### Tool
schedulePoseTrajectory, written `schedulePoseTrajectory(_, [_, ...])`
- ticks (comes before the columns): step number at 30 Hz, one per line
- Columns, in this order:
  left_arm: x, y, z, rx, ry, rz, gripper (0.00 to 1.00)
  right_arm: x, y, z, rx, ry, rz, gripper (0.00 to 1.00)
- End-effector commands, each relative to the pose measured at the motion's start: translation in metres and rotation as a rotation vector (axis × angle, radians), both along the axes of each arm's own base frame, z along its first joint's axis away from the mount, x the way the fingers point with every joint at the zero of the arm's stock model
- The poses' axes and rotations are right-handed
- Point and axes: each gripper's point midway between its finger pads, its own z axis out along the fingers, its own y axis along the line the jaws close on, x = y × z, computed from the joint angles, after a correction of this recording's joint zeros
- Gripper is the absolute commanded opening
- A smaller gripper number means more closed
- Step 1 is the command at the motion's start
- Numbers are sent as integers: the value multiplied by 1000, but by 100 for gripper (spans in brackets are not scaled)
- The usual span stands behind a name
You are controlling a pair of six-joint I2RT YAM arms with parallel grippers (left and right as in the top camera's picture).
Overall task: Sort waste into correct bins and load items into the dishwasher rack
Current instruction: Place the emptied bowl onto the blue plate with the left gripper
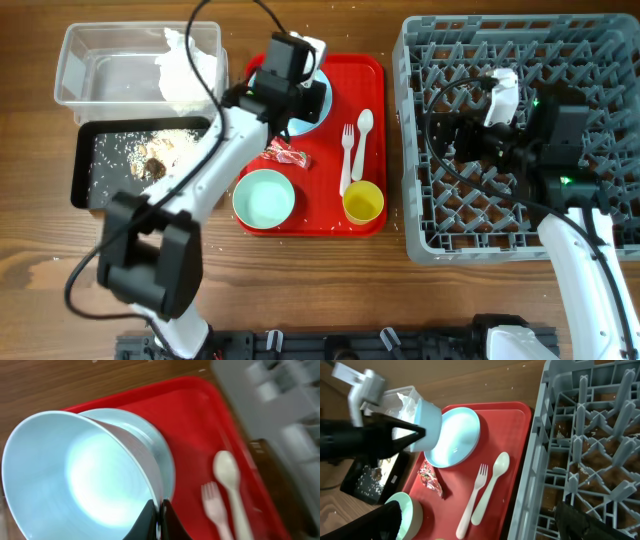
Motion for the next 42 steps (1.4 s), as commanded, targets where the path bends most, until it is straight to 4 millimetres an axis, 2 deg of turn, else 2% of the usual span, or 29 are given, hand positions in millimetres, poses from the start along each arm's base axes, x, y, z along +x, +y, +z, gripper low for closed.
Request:
schedulePoseTrajectory(1, [12, 20, -33, 128, 9, 60, 4, 1, 0, 6, 8, -8, 2, 100])
schedulePoseTrajectory(5, [14, 20, -49, 138, 31, 59, 4, 1, 0, 6, 7, -6, 3, 100])
schedulePoseTrajectory(8, [15, 19, -51, 138, 30, 58, 5, 1, 0, 6, 7, -6, 3, 100])
schedulePoseTrajectory(10, [17, 18, -50, 134, 22, 59, 12, 1, 0, 6, 8, -6, 2, 100])
schedulePoseTrajectory(11, [17, 18, -50, 133, 19, 59, 21, 1, 0, 5, 7, -6, 2, 100])
schedulePoseTrajectory(13, [17, 18, -50, 133, 19, 59, 54, 1, 0, 5, 7, -6, 3, 100])
schedulePoseTrajectory(14, [17, 18, -49, 132, 18, 59, 67, 1, 0, 5, 7, -6, 2, 100])
schedulePoseTrajectory(15, [17, 18, -48, 131, 16, 59, 75, 1, 0, 5, 7, -6, 3, 100])
schedulePoseTrajectory(17, [15, 17, -42, 129, 12, 56, 81, 1, 0, 6, 6, -8, 4, 100])
schedulePoseTrajectory(19, [7, 14, -34, 133, 18, 44, 82, 1, 0, 5, 5, -8, 3, 100])
schedulePoseTrajectory(22, [-17, 9, -27, 158, 66, 10, 78, 1, 0, 5, 5, -8, 4, 100])
schedulePoseTrajectory(26, [-52, -4, -45, 178, 193, 19, 74, 1, 0, 5, 6, -8, 4, 100])
schedulePoseTrajectory(29, [-67, -9, -57, 190, 249, 31, 70, 1, 0, 5, 6, -8, 4, 100])
schedulePoseTrajectory(31, [-71, -13, -64, 175, 274, 66, 70, 1, 0, 6, 6, -9, 4, 100])
schedulePoseTrajectory(35, [-74, -10, -81, 164, 326, 143, 60, 1, 0, 5, 8, -6, 3, 100])
schedulePoseTrajectory(42, [-80, -1, -105, 215, 378, 189, 56, 0, 0, 4, 7, 3, 3, 100])
